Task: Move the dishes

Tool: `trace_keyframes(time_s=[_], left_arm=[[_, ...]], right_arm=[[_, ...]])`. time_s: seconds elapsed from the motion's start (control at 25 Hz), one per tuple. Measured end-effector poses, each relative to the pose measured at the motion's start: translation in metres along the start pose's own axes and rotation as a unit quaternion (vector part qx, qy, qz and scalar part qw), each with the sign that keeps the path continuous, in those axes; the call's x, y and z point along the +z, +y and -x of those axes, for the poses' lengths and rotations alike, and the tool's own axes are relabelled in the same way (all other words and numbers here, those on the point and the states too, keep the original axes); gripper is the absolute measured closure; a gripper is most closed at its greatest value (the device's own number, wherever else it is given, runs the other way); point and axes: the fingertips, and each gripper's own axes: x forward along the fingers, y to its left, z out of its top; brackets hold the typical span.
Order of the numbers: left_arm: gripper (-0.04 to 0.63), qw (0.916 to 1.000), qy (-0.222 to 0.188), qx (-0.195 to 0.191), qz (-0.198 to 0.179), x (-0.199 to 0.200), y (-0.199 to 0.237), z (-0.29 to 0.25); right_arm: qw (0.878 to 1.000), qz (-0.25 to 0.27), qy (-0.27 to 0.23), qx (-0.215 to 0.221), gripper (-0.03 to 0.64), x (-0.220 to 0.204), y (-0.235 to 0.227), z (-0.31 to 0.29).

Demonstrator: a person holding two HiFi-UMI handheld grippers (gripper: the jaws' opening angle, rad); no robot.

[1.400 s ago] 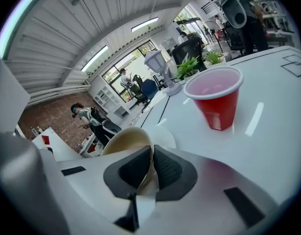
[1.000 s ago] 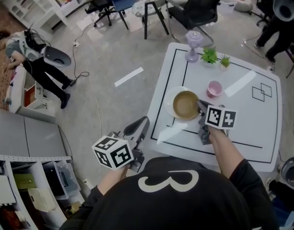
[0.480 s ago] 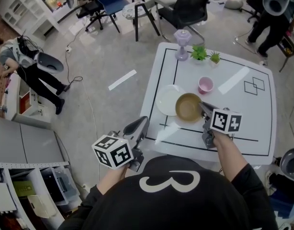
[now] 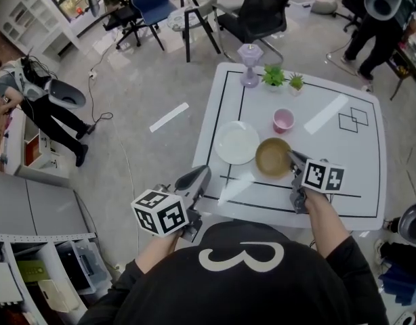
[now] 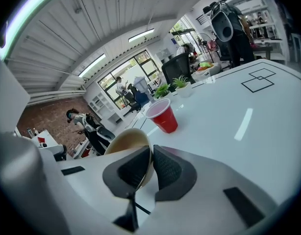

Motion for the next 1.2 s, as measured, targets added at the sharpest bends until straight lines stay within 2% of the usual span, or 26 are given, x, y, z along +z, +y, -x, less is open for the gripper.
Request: trace_keyframes(time_s=[0.56,0.76,0.92,1.0,1.08,1.2], left_arm=[[0.592,0.9998,0.013,-0.012,-0.004,-0.002,-0.005,-0.016],[0.592,0.9998,0.015,-0.013,-0.004,-0.002,-0.005,-0.019],[0.592,0.9997,0.015,-0.016,-0.006,-0.001,-0.007,-0.021],[0.592,0.9997,0.014,-0.018,-0.007,0.000,-0.009,-0.020],[0.592,0.9997,0.012,-0.019,-0.009,0.000,-0.011,-0.018],[0.592,0.9997,0.009,-0.019,-0.012,0.001,-0.014,-0.014]], right_arm=[[0.998,-0.041,0.001,-0.045,0.581,-0.015,-0.048,0.013],[0.997,-0.059,-0.005,-0.042,0.572,-0.014,-0.050,0.013],[0.997,-0.060,-0.014,-0.039,0.538,-0.010,-0.049,0.014],[0.998,-0.057,-0.019,-0.036,0.482,-0.009,-0.047,0.015],[0.998,-0.050,-0.024,-0.030,0.384,-0.006,-0.044,0.018],[0.998,-0.035,-0.048,-0.013,0.365,0.003,-0.037,0.025]])
